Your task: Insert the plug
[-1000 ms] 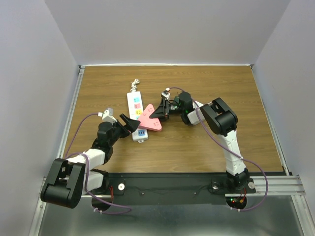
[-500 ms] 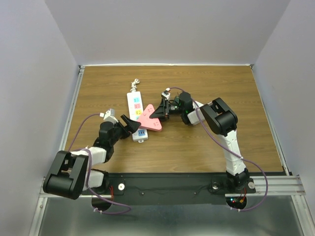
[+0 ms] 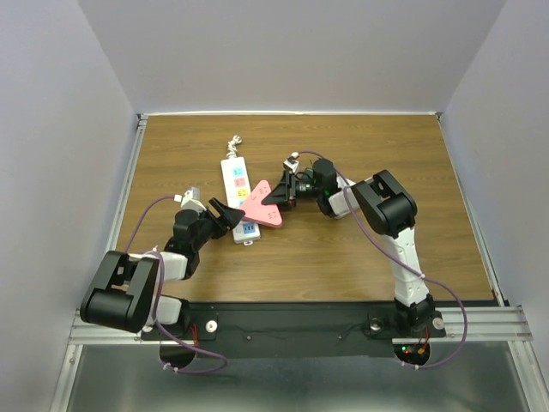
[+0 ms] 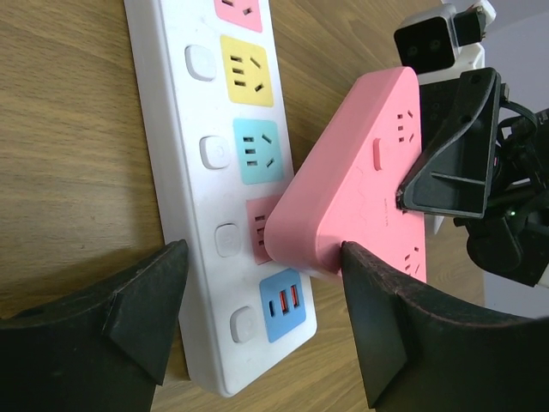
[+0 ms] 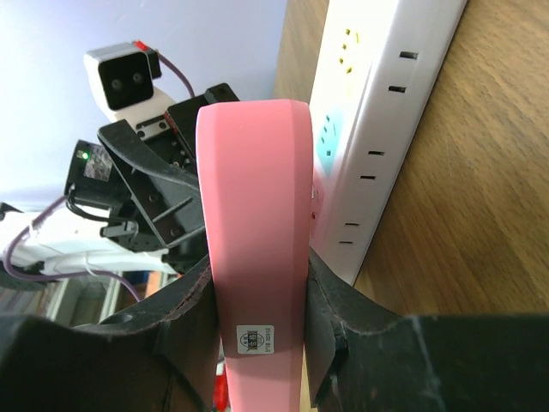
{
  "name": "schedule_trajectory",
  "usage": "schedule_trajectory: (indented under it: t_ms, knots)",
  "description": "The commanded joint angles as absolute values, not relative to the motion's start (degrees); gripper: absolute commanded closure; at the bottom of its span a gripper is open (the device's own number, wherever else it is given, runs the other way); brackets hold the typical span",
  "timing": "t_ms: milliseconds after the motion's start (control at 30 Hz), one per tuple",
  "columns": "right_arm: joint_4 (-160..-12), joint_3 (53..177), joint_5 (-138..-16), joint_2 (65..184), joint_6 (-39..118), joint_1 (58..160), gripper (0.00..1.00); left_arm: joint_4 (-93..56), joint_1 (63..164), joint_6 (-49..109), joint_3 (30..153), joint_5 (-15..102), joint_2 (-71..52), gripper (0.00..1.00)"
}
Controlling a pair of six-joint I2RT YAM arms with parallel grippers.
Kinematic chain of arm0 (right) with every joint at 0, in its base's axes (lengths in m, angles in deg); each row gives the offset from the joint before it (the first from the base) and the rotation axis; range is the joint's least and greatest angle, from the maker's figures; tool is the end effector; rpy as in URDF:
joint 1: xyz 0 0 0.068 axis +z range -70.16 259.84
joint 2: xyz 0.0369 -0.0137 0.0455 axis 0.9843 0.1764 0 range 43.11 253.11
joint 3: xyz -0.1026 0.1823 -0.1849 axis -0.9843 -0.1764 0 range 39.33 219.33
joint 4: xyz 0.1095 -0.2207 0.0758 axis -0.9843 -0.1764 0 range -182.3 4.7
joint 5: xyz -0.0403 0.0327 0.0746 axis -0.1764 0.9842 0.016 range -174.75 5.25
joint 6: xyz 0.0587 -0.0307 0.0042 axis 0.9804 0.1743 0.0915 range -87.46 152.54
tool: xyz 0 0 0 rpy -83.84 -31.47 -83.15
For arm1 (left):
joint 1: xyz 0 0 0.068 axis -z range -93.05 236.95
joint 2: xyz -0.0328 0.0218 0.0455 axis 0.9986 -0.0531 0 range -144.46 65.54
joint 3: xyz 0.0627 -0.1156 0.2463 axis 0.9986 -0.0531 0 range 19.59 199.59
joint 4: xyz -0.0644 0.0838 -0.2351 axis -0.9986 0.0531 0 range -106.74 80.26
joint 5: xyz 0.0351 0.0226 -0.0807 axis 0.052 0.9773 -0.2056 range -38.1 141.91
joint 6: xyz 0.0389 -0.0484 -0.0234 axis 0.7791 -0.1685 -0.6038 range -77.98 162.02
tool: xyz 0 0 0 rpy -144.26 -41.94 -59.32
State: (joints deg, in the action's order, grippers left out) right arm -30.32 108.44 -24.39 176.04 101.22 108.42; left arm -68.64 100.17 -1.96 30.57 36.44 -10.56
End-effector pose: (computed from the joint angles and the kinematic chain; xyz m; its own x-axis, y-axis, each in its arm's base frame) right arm 0.3850 0.2618 0.1064 -0.9720 -0.0050 -0.2348 -0.2345 0.0769 0.9691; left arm 0.2228 -0.0667 0.1543 -0.4887 -0.5728 -0.6582 0.1858 0.6687 -0.7199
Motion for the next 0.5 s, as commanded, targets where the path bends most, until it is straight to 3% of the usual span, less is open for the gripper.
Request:
schedule_trajectory:
  t_ms: [0,467]
  knots:
    - [-41.3,111.1,-26.7,175.3,92.2,109.2,0.94,-63.7,100.2,-0.2,30.9,37.4,-12.8,0.26]
    - [-61.8,111.6,-33.7,170.7,79.4,109.1,0.9,-62.3,100.2,-0.1,32.1,37.0,-13.9,0.3]
